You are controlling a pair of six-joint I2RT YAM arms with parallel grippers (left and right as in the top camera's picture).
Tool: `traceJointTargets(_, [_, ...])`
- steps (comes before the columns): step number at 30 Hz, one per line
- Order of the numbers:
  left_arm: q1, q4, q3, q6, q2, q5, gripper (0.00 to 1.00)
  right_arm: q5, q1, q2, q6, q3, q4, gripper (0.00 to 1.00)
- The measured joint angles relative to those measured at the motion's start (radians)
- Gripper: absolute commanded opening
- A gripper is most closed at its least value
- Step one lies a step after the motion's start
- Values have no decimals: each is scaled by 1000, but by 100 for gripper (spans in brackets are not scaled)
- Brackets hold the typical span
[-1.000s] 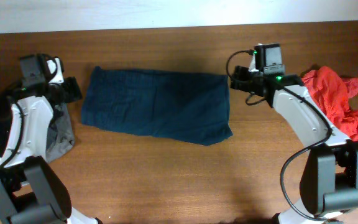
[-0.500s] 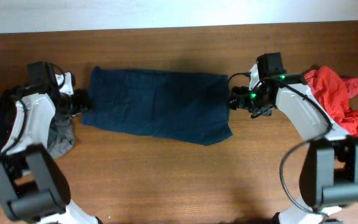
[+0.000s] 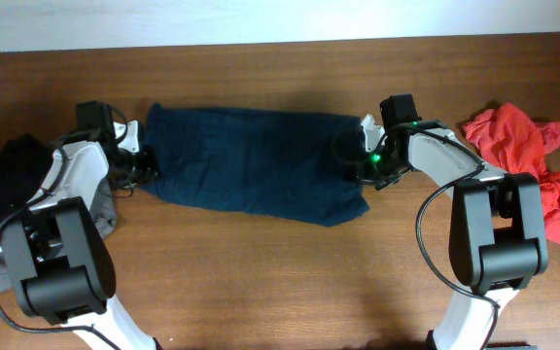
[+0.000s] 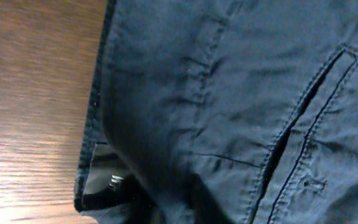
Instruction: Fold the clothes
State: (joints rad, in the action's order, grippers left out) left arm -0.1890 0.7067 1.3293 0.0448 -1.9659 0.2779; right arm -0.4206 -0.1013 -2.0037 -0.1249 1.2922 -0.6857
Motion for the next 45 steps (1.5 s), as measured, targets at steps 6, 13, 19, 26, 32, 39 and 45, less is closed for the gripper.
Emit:
traceJointTargets(6, [23, 11, 0, -7, 0, 16, 0, 154, 42, 1, -11, 2, -104, 4])
traceJointTargets(13, [40, 41, 0, -7, 0, 62, 0, 215, 132, 2, -102, 6, -178, 4])
traceJointTargets(19, [35, 101, 2, -8, 0, 63, 37, 267, 189, 6, -85, 21, -227, 41])
traceJointTargets(26, [23, 248, 100, -37, 4, 74, 21, 290, 211, 109, -25, 86, -319, 40])
traceJointTargets(32, [60, 192, 180, -85, 53, 109, 0, 125, 204, 228, -14, 128, -266, 4])
traceJointTargets(39, [227, -16, 193, -171, 51, 126, 0, 21, 104, 183, -40, 120, -124, 4])
traceJointTargets(45, [348, -114, 198, -219, -50, 112, 0, -13, -18, 57, -59, 114, 77, 4])
